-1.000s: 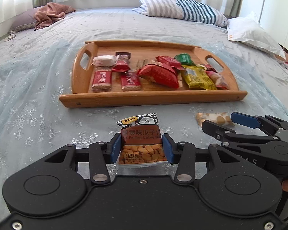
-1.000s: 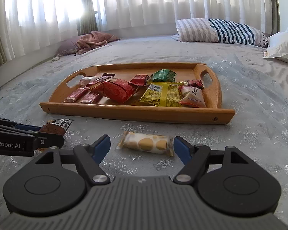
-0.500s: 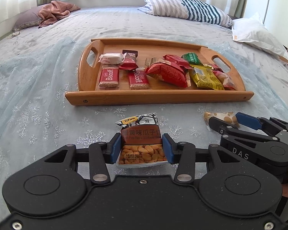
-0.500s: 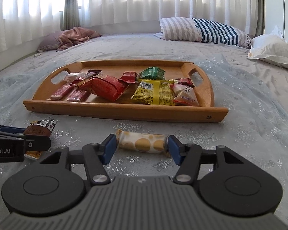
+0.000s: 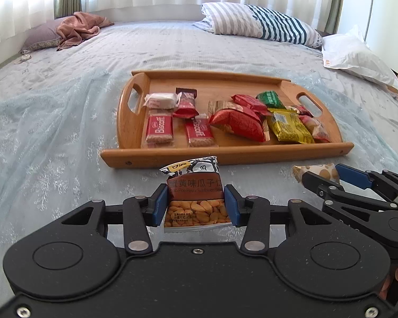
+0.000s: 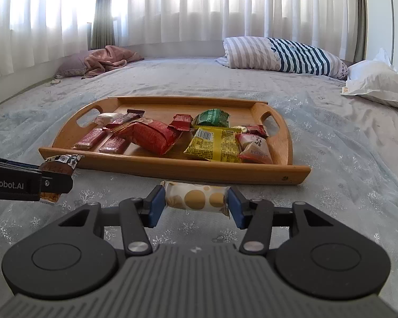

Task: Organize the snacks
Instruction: 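Carry the nut packet with the left tool while the right tool carries the cookie packet onto the tray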

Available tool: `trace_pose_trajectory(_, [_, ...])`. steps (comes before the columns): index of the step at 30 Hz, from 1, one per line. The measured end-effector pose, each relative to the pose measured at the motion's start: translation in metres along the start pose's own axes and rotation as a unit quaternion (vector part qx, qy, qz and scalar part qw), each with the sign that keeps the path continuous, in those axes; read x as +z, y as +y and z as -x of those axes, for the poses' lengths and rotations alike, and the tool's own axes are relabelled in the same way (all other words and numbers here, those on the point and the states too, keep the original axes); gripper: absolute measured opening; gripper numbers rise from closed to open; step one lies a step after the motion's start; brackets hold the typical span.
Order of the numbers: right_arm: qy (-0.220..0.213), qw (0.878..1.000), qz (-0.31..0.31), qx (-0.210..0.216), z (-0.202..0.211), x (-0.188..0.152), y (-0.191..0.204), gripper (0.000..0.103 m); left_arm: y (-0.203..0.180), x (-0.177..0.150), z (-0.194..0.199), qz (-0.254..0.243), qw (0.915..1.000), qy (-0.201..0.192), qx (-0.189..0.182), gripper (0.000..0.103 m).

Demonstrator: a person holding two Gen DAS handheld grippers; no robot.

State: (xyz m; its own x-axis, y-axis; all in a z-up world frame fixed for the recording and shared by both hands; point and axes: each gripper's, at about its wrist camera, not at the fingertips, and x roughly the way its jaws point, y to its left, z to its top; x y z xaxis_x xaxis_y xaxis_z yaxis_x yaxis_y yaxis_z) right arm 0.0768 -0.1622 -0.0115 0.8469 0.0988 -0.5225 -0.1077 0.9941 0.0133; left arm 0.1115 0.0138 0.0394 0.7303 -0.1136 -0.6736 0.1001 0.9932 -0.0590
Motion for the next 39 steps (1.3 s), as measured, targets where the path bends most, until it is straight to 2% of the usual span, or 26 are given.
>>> trace_pose_trajectory(13, [-0.020,1.000,-0.005,-0.011,-0.010,0.035,-0.007,0.055,0.004,0.044,-0.002,0.001,0.9983,-0.056,-0.015,0.043])
trace_pose_trajectory(23, [-0.021,0.999,-0.003,-0.032,-0.040,0.067,-0.015,0.055,0.007,0.087,-0.032,0.023,0.9969,-0.065,-0.038,0.043])
trace_pose_trajectory(26, [-0.025,0.999,-0.003,-0.027,-0.050,0.076,-0.019,0.055,0.007,0.098,-0.043,0.029,0.9966,-0.064,-0.042,0.043])
trace_pose_trajectory(30, [-0.025,0.999,0.001,-0.033,-0.069,0.089,-0.022,0.055,0.003,0.115,-0.061,0.021,0.9973,-0.064,-0.031,0.043])
trace_pose_trajectory(33, [-0.016,0.999,-0.003,-0.040,-0.084,0.098,-0.025,0.038,0.001,0.125,-0.075,0.023,0.9975,-0.062,-0.026,0.043])
trace_pose_trajectory(35, [-0.007,0.999,-0.015,-0.045,-0.095,0.103,-0.028,0.037,0.000,0.131,-0.085,0.029,0.9977,-0.056,-0.026,0.043])
trace_pose_trajectory(39, [0.018,0.998,-0.037,-0.046,-0.117,0.108,-0.038,0.020,-0.001,0.139,-0.105,0.035,0.9984,-0.041,-0.014,0.043])
